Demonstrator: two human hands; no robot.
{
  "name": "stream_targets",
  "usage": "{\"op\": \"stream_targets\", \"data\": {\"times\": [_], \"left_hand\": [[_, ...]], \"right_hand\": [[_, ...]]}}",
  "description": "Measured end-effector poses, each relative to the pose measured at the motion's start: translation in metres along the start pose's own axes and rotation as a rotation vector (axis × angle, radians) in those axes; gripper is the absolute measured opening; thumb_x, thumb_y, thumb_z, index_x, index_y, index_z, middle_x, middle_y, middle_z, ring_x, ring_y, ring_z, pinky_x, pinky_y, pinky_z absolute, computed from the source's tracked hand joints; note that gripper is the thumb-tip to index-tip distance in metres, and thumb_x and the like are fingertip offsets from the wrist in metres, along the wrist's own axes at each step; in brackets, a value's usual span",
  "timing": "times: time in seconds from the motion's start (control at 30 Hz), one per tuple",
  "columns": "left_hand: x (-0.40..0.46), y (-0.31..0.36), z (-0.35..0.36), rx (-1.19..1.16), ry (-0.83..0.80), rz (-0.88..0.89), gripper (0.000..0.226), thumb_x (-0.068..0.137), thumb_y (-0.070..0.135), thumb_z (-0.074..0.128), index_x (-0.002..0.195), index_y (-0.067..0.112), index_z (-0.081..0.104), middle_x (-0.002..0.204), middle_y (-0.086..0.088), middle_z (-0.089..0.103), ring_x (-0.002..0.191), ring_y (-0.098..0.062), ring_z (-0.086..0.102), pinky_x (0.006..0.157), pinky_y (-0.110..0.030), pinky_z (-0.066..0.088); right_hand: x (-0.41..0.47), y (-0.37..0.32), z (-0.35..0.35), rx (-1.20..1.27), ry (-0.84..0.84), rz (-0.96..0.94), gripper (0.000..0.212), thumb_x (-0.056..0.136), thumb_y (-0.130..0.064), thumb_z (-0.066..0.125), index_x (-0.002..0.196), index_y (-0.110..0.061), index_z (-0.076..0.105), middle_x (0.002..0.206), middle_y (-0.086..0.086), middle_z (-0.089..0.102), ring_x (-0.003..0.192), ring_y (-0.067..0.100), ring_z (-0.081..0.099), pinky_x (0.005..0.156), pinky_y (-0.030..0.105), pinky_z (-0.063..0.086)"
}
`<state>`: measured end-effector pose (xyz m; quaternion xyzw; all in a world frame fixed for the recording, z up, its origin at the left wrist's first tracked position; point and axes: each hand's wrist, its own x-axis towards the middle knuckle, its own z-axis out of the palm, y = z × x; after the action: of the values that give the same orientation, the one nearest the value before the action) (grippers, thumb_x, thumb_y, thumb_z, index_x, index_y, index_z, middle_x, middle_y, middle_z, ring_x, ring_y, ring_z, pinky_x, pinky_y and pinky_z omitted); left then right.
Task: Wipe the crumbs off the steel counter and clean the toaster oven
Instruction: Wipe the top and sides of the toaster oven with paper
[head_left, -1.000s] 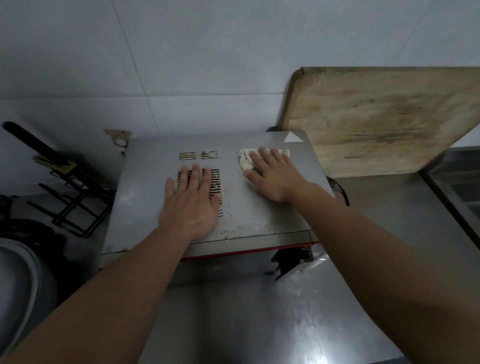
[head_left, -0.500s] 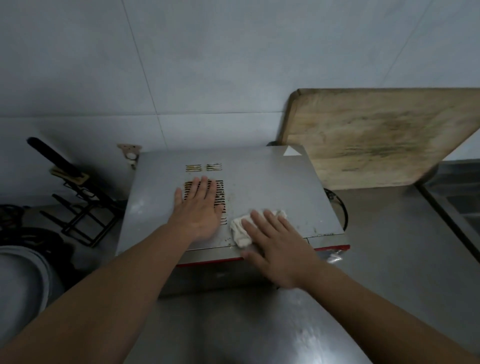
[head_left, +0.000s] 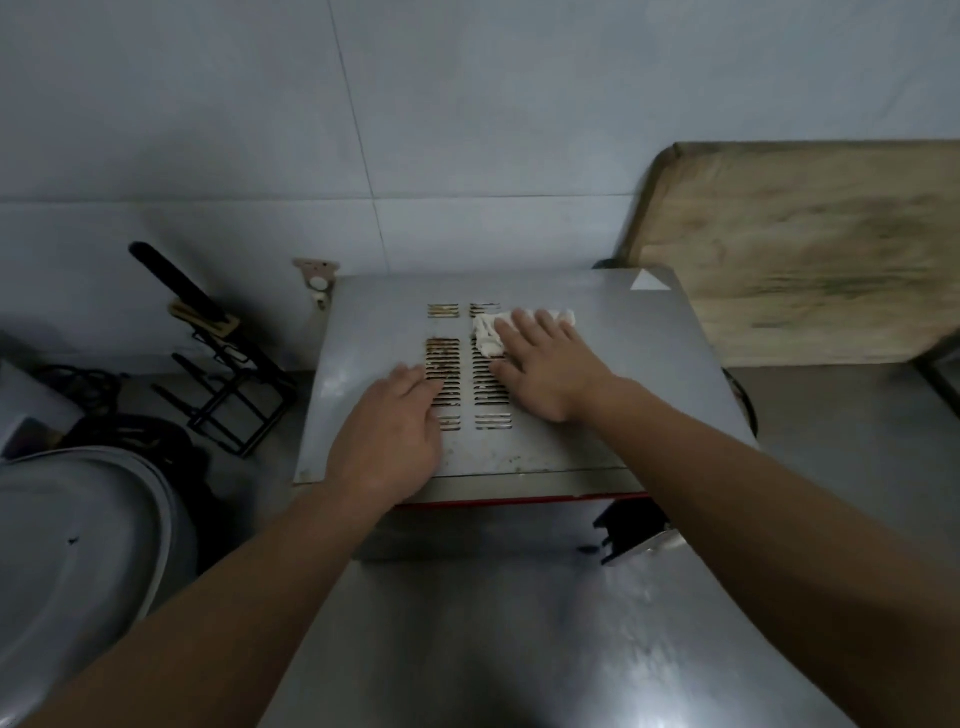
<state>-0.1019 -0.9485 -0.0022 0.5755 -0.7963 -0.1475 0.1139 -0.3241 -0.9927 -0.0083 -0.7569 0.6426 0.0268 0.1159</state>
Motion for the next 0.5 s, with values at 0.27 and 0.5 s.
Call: {"op": "stream_targets", "data": {"times": [0.27, 0.5], "left_hand": [[0.002, 0.013, -0.008, 0.003, 0.104, 0.047, 0.052, 0.102, 0.029, 0.037, 0.153, 0.020, 0.032, 0.163, 0.001, 0.020, 0.151, -0.013, 0.005, 0.124, -0.033, 0.003], [0.017, 0.012, -0.028, -0.024, 0.187, 0.015, 0.048, 0.102, 0.024, 0.037, 0.150, 0.020, 0.037, 0.162, -0.001, 0.023, 0.151, -0.014, 0.005, 0.124, -0.036, 0.005]], "right_hand": [[-0.125, -0.046, 0.027, 0.003, -0.034, -0.075, 0.070, 0.097, -0.064, 0.008, 0.155, -0.030, -0.012, 0.161, -0.002, -0.020, 0.147, 0.022, -0.024, 0.122, 0.044, -0.007], [-0.126, -0.071, 0.027, -0.022, -0.072, -0.058, 0.076, 0.094, -0.070, 0.010, 0.153, -0.030, -0.018, 0.159, -0.002, -0.027, 0.145, 0.023, -0.029, 0.121, 0.046, -0.010]]}}
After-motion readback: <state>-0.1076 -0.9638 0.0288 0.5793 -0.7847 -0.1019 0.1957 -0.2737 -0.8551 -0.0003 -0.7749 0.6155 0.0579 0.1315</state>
